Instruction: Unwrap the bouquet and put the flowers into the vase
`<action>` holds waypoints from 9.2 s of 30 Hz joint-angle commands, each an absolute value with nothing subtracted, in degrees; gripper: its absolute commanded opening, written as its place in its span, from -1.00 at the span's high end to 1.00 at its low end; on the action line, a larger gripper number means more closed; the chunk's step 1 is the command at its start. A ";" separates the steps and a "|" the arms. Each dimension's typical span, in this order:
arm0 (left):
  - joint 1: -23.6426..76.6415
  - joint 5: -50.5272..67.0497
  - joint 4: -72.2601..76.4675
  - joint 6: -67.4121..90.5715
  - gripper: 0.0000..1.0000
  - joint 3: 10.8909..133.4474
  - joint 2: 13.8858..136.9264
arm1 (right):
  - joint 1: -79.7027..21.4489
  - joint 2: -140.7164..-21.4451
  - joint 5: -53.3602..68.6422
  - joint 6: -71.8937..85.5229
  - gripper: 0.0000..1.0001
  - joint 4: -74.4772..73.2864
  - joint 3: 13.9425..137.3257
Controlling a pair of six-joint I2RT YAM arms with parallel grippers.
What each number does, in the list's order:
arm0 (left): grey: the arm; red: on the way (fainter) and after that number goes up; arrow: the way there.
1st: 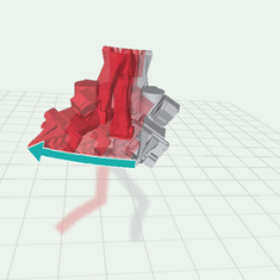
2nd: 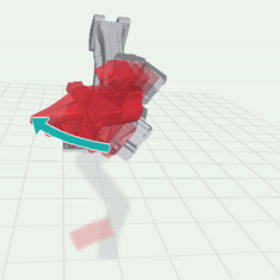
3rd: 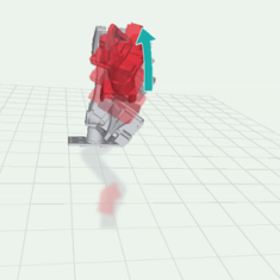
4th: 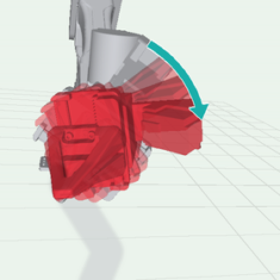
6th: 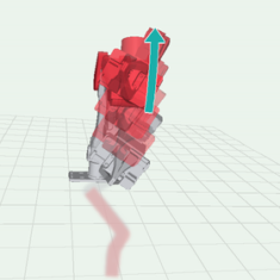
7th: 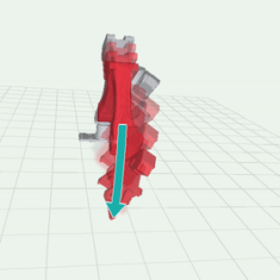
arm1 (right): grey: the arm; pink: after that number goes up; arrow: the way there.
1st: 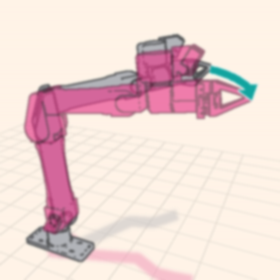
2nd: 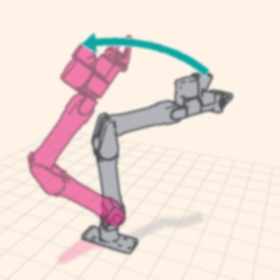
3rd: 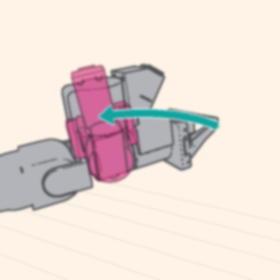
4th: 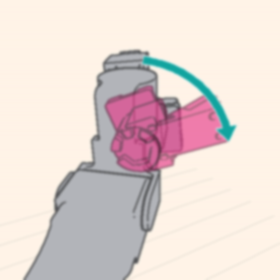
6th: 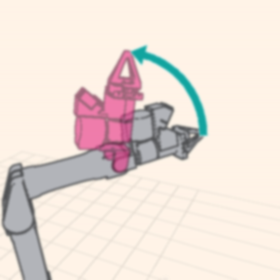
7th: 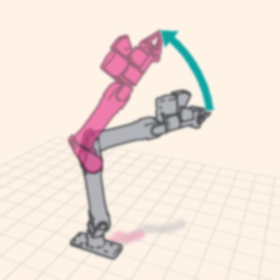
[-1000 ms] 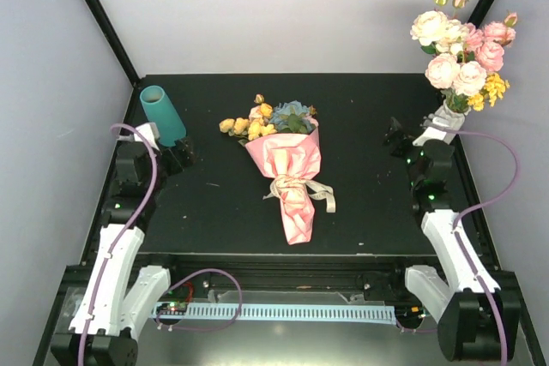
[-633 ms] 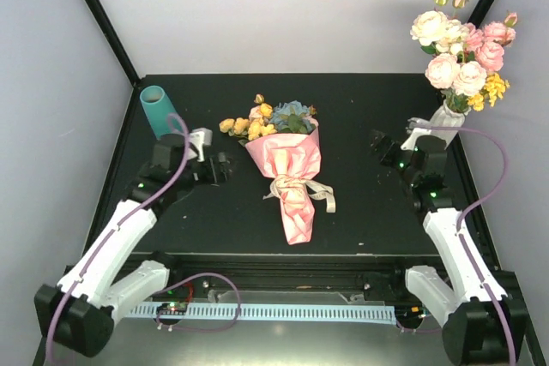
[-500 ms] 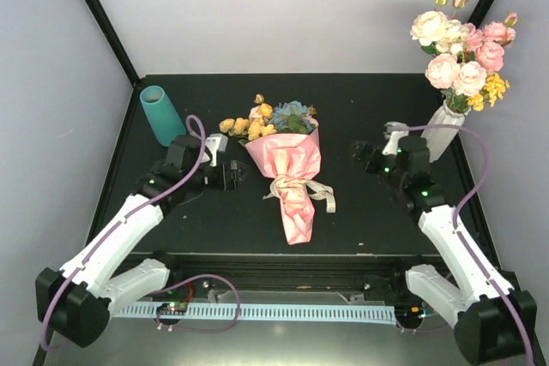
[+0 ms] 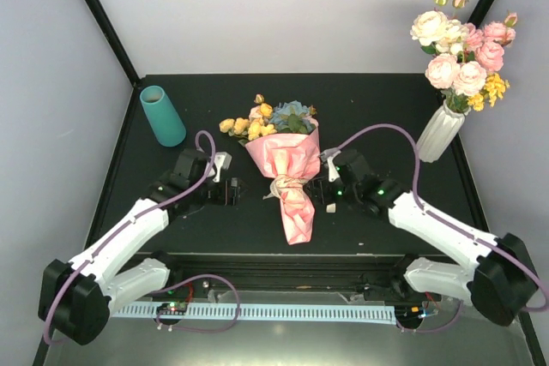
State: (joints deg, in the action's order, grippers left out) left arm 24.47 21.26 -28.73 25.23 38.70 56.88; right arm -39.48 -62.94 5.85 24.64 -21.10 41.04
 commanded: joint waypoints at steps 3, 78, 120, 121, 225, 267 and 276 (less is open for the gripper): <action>24.74 21.77 -21.90 26.17 -0.48 33.12 53.73 | -42.97 -68.28 4.32 24.98 -0.48 -22.37 44.00; 30.15 34.61 12.18 10.86 -0.26 28.82 74.70 | -42.32 -83.38 -4.21 31.54 0.97 -37.78 76.36; 33.82 36.82 17.75 18.03 0.77 36.10 92.89 | -30.50 -91.45 7.19 30.97 0.97 -38.16 66.42; 33.82 37.22 17.39 18.22 0.84 36.23 92.90 | -30.50 -91.37 7.28 31.02 0.97 -38.08 66.22; 33.60 34.46 -1.96 22.57 -0.25 30.60 80.78 | -38.66 -91.94 18.51 33.84 0.97 -24.72 46.32; 23.73 10.25 -46.80 16.29 0.97 49.40 65.39 | -30.02 -92.10 8.03 42.14 0.97 -29.55 46.83; 21.62 12.22 -46.60 14.94 0.97 52.68 66.17 | -27.50 -90.36 7.00 45.06 0.97 -30.27 47.41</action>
